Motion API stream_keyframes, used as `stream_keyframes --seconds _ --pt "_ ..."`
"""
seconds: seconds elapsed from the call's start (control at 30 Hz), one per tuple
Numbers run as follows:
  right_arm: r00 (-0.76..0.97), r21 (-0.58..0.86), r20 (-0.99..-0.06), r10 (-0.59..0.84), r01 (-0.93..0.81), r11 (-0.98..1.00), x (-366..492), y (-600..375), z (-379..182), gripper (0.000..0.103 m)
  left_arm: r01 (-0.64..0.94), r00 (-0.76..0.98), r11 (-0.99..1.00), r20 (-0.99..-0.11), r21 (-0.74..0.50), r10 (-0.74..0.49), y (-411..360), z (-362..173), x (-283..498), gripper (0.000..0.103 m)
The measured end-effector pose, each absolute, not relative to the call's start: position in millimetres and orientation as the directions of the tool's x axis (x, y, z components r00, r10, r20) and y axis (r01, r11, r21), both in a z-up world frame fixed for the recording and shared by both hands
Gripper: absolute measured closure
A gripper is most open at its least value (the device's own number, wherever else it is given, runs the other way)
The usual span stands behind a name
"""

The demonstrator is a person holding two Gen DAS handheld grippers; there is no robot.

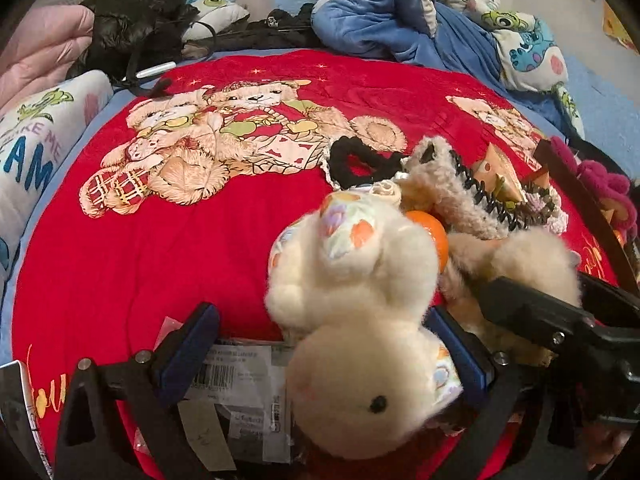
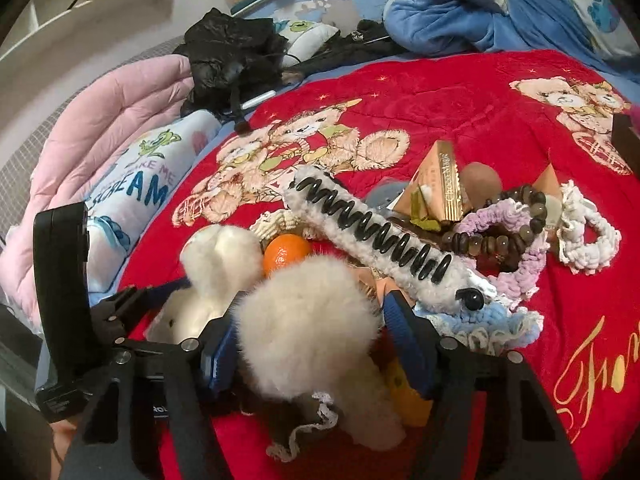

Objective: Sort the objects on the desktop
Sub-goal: 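Grasp the cream fluffy plush with the right tool while the left tool grasps the white bunny plush, then carry both plushes up and over to the dark box holding the pink plush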

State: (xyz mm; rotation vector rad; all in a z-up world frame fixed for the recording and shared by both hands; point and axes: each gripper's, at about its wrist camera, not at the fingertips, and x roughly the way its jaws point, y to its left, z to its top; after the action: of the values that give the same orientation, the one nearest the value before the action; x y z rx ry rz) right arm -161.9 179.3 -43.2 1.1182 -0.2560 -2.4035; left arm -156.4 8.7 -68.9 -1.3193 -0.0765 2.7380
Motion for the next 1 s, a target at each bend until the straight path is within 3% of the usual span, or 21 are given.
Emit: stream_keyframes --seconds 0.07,0.17,0.23,0.27,0.47,1.0 --pt "-0.549 0.350 -0.678 -0.488 0.343 -0.872 -157.5 178.7 -43.6 0.038 -0.081 -0.626 -0.995 -0.774 -0.060 0.098 11.6 -69.3 -156.3 0.002" --pt "-0.556 0.352 -0.677 -0.482 0.331 -0.876 -151.6 179.7 -44.5 0.039 -0.099 -0.632 -0.994 -0.768 -0.054 0.104 17.1 -68.4 -153.4 0.014" --pt "-0.562 0.362 -0.672 -0.482 0.317 -0.876 -148.8 181.4 -45.5 0.041 -0.119 -0.633 -0.991 -0.764 -0.064 0.125 20.4 -67.6 -151.9 0.029" --pt "-0.564 0.361 -0.672 -0.480 0.316 -0.877 -148.2 181.7 -45.5 0.041 -0.122 -0.636 -0.991 -0.761 -0.062 0.126 21.8 -67.2 -151.5 0.030" --pt "-0.549 0.410 -0.649 -0.526 0.331 -0.850 -142.1 182.7 -44.1 0.058 -0.116 -0.651 -0.991 -0.749 -0.062 0.123 26.4 -66.4 -147.3 0.048" --pt "-0.574 0.482 -0.582 -0.575 0.326 -0.813 -130.1 200.1 -31.2 0.063 -0.090 -0.706 -0.995 -0.703 -0.035 0.088 28.8 -49.0 -120.3 0.052"
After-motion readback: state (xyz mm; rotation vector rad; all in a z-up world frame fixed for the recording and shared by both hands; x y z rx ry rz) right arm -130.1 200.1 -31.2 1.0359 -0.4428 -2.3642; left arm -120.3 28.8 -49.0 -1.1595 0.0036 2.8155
